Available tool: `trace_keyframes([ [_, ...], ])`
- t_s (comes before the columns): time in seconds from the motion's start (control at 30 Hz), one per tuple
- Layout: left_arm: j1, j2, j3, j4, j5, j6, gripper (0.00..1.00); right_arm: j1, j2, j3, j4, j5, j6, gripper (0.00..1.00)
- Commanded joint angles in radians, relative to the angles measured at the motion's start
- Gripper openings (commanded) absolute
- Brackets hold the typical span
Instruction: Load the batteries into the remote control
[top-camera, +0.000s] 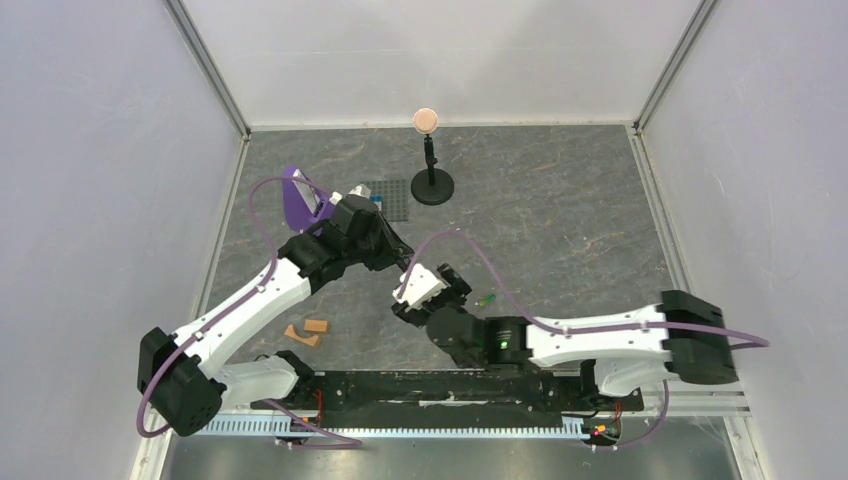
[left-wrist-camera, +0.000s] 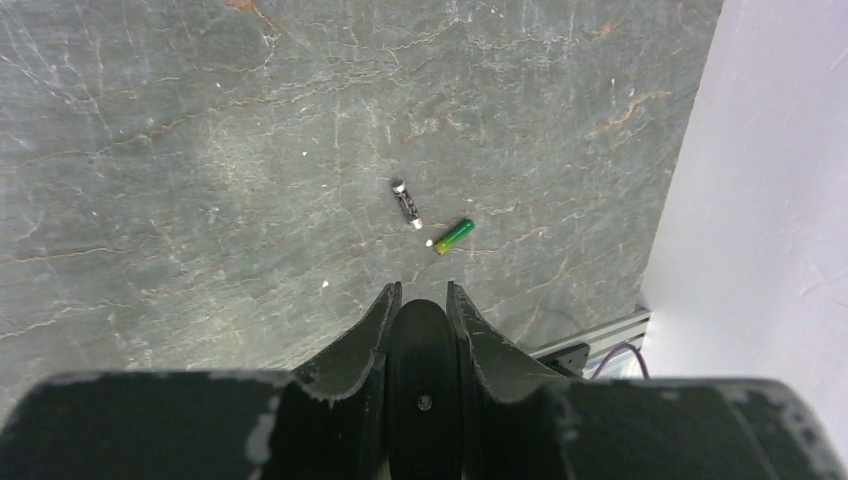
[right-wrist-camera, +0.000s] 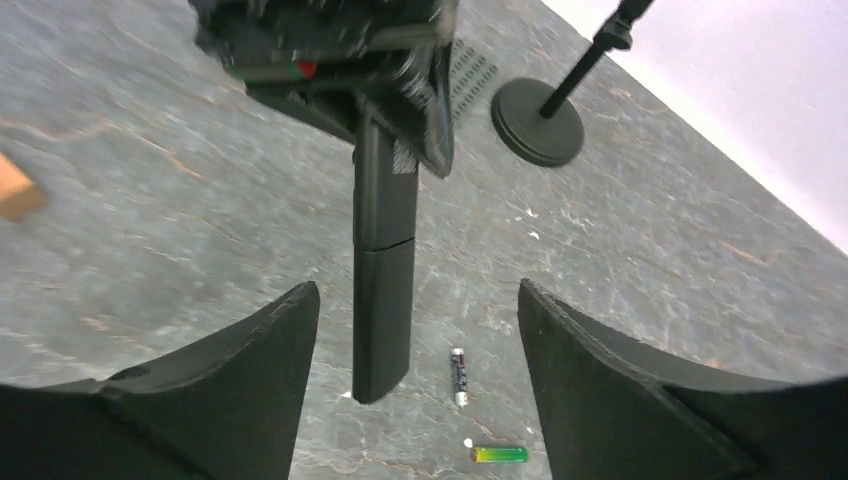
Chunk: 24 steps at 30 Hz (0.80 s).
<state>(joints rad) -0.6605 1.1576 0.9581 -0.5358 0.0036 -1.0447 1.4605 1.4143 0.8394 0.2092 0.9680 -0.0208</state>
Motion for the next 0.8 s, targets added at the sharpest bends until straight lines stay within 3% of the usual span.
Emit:
trace_keyframes([
  [0.0,0.000,-0.023,0.014,0.032,-0.026,0.142,0.02,-0.012,-0.187,-0.005,-0.129,-0.177,0.198,0.79],
  [0.2,0.004,-0.083,0.015,0.111,0.026,0.262,0.02,-0.080,-0.422,-0.103,-0.208,-0.393,0.540,0.88],
  [0.33,0.005,-0.154,0.003,0.201,0.134,0.289,0.02,-0.109,-0.468,-0.069,-0.362,-0.375,0.928,0.90],
  [0.4,0.006,-0.192,-0.009,0.231,0.176,0.270,0.02,-0.109,-0.471,-0.057,-0.360,-0.398,1.006,0.91],
  [0.6,0.006,-0.281,-0.056,0.306,0.267,0.132,0.02,-0.109,-0.496,-0.095,-0.190,-0.410,1.178,0.97],
  [0.77,0.005,-0.322,-0.125,0.428,0.317,-0.060,0.02,-0.109,-0.559,-0.244,0.093,-0.363,1.288,0.96],
])
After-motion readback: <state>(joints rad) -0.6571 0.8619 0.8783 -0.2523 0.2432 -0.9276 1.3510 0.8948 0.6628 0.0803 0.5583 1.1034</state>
